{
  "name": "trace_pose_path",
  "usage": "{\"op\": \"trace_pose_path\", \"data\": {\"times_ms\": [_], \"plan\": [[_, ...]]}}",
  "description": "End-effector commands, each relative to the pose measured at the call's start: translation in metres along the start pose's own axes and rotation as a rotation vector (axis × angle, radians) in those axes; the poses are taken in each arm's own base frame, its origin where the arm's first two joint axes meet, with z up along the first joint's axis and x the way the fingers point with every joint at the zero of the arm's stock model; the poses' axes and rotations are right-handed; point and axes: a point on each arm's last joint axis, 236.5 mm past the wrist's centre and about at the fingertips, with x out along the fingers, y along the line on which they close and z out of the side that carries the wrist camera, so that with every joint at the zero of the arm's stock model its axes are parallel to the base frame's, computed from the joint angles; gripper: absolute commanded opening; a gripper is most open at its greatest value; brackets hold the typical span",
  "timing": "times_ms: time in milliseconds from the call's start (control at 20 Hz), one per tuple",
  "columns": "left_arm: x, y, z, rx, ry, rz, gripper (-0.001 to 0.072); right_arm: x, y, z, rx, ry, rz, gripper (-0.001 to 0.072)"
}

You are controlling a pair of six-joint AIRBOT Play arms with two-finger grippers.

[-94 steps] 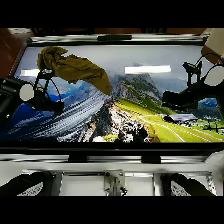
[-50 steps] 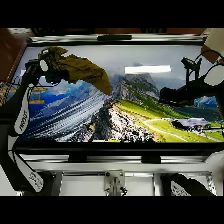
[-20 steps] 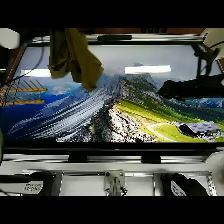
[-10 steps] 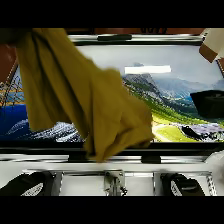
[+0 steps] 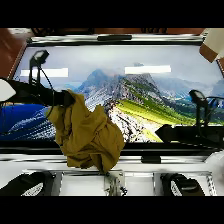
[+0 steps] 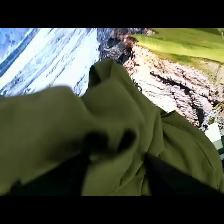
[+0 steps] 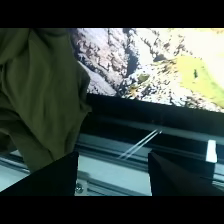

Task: Fold the shirts.

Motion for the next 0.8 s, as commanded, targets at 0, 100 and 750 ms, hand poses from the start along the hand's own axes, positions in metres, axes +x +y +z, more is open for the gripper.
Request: {"op": "trace_pose_path", "data": {"times_ms": [0,100,750], "plan": [[0.012,0.024,-0.003,-0.074,0.007,0.036,0.0712,0.028,0.007,-0.017,0.029,0.052,0.09,0.0559],[-0.021,0.049,0.011,-0.096,-0.011,0.103,0.0712,0.029,0.008,-0.02,-0.004,0.062,0.094,0.0559],[0.018,0.063,-0.241,-0.371,0.475,0.052,0.061,0.135,0.076,-0.091,-0.431,0.382,0.074,0.056]]}}
